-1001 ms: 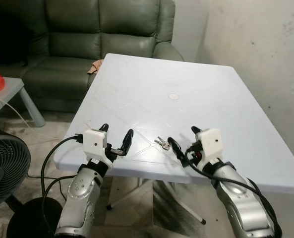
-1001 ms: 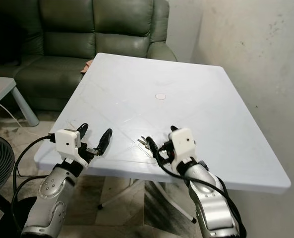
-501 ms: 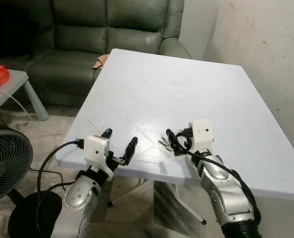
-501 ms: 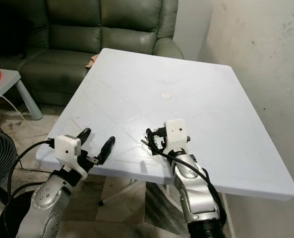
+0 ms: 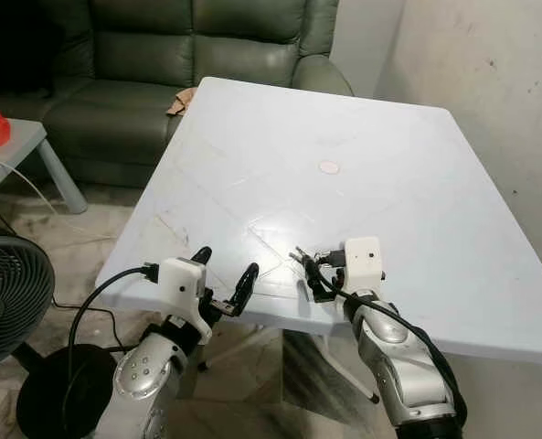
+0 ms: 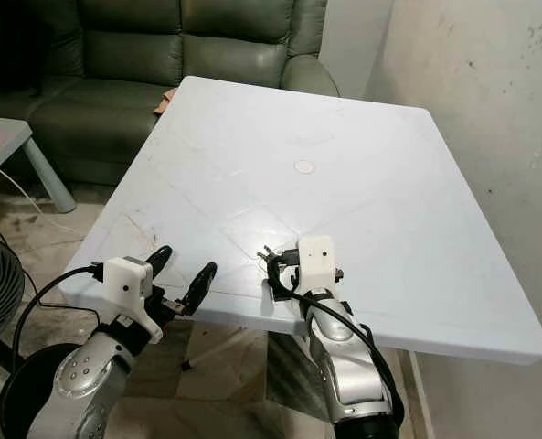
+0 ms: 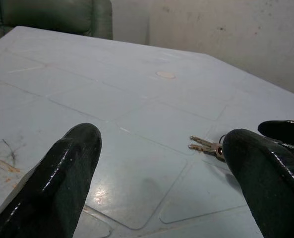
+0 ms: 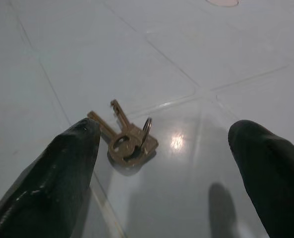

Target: Hang keys on a hook

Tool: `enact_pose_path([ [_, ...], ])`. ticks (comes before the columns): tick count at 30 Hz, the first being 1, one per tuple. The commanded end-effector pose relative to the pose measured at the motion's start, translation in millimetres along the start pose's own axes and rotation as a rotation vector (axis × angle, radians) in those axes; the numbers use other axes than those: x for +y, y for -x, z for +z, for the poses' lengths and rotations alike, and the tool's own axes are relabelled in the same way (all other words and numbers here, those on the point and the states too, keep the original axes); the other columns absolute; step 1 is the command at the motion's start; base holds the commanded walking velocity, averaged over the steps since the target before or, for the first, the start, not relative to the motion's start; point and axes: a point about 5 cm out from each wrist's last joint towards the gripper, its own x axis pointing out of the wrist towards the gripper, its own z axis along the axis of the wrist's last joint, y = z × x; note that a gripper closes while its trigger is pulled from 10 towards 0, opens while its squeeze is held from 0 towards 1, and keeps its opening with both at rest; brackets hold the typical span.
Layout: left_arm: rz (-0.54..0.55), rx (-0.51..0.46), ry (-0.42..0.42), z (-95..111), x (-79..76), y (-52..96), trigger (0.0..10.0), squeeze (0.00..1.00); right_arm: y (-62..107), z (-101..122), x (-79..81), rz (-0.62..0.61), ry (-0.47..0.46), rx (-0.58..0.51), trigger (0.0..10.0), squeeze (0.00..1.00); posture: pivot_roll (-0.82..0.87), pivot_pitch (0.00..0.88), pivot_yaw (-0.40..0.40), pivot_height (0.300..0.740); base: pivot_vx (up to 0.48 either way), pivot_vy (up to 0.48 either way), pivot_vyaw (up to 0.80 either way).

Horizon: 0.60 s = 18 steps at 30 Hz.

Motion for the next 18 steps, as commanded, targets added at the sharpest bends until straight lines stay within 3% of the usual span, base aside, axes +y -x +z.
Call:
enact_pose_path([
  [1,-0.014,-0.002,-0.009,3,-3.6,1.1,10.0,0.00,0.7,-1,3.2,0.001,0.002,0.008,3.1,0.00,0.11,0.105,-0.075,0.740,0.000,0.000,0.00],
  [2,-0.014,-0.001,-0.009,3,-3.8,1.3,10.0,0.00,0.8,-1,3.8,0.002,0.000,0.008,3.1,0.00,0.11,0.105,-0.075,0.740,0.000,0.000,0.00],
  [3,-0.014,-0.001,-0.009,3,-4.0,1.6,10.0,0.00,0.8,-1,4.7,0.001,-0.002,0.007,1.9,0.00,0.11,0.108,-0.074,0.740,0.000,0.000,0.00],
  [7,-0.011,0.003,-0.008,3,-4.4,2.8,10.0,0.00,0.9,-2,8.1,0.008,-0.015,0.007,1.7,0.00,0.11,0.112,-0.077,0.740,0.000,0.000,0.00],
  [8,-0.010,0.005,-0.007,3,-4.7,3.1,10.0,0.00,0.7,-2,9.2,0.009,-0.017,0.006,6.5,0.00,0.11,0.116,-0.078,0.740,0.000,0.000,0.00],
  [10,-0.009,0.007,-0.007,3,-5.0,3.4,10.0,0.00,0.6,-2,10.1,0.009,-0.019,0.006,6.5,0.00,0.11,0.116,-0.078,0.740,0.000,0.000,0.00],
  [11,-0.008,0.008,-0.005,3,-6.1,3.7,10.0,0.00,-0.6,-1,12.3,0.007,-0.023,0.004,10.0,0.00,0.11,0.120,-0.080,0.740,0.000,0.000,0.00],
  [14,-0.007,0.010,-0.003,3,-7.5,4.2,10.0,0.00,-1.6,0,14.0,-0.006,-0.027,-0.009,10.0,0.00,0.11,0.119,-0.078,0.740,0.000,0.000,0.00],
  [15,-0.007,0.010,-0.002,3,-8.0,4.3,10.0,0.00,-2.2,1,14.8,-0.008,-0.033,-0.013,9.0,0.00,0.11,0.119,-0.078,0.740,0.000,0.000,0.00],
  [18,-0.007,0.012,-0.001,3,-9.0,3.9,10.0,0.00,-4.0,3,16.3,-0.014,-0.040,-0.018,8.9,0.00,0.12,0.113,-0.079,0.740,0.000,0.000,0.00],
])
